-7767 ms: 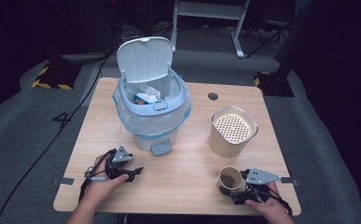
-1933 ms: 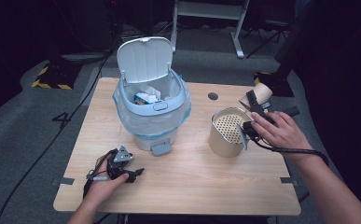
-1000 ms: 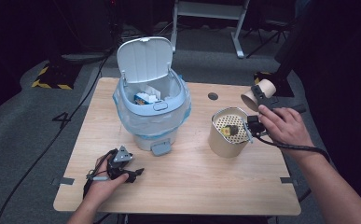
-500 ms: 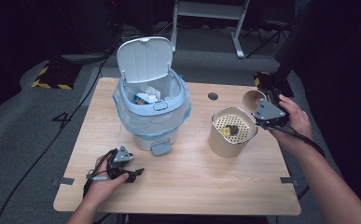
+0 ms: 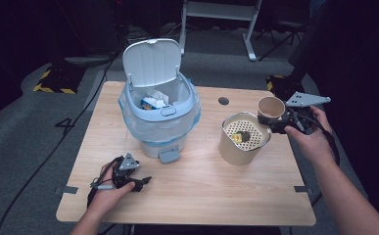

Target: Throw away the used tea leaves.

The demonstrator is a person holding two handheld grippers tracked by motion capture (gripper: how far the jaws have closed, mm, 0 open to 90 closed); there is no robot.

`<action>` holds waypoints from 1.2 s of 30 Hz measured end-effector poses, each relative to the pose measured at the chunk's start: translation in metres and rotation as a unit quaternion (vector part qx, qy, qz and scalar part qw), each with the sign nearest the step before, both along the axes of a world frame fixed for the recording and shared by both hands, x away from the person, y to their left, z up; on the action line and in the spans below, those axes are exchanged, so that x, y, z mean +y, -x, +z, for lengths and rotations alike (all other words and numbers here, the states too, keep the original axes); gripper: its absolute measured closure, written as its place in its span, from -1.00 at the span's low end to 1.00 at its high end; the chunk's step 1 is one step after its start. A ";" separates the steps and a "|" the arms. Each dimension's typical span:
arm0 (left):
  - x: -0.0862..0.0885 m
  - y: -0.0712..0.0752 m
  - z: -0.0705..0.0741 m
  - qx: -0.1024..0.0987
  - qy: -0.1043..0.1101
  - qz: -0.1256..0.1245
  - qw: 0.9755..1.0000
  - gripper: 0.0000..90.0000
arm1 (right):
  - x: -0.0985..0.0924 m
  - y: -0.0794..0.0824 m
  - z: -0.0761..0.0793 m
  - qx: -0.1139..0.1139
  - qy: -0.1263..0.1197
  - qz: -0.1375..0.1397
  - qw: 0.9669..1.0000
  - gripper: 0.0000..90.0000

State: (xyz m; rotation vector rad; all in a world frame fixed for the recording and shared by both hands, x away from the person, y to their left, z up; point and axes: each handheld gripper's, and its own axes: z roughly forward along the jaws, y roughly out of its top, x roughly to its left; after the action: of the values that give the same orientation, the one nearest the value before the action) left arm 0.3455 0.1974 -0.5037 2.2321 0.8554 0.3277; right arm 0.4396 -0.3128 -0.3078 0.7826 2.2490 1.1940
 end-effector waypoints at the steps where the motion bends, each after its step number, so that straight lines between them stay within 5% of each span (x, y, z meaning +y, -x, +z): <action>1: 0.000 0.000 0.000 0.000 0.000 0.000 1.000 -0.47 | -0.002 0.001 -0.001 0.017 -0.022 0.005 1.000 -0.39; 8: 0.000 0.000 0.000 0.000 0.000 0.000 1.000 -0.47 | -0.003 0.006 -0.006 0.053 -0.052 0.024 0.997 -0.39; 21: 0.000 0.000 0.000 0.000 0.001 0.001 1.000 -0.47 | 0.007 0.010 -0.007 0.025 -0.044 0.093 0.994 -0.40; 36: 0.000 0.000 0.000 0.000 0.001 0.000 1.000 -0.47 | 0.018 0.001 0.006 0.014 -0.043 0.126 0.991 -0.41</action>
State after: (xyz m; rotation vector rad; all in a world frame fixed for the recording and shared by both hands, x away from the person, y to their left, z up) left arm 0.3456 0.1975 -0.5038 2.2306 0.8558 0.3264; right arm 0.4383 -0.2946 -0.3021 0.5594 2.3864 1.4116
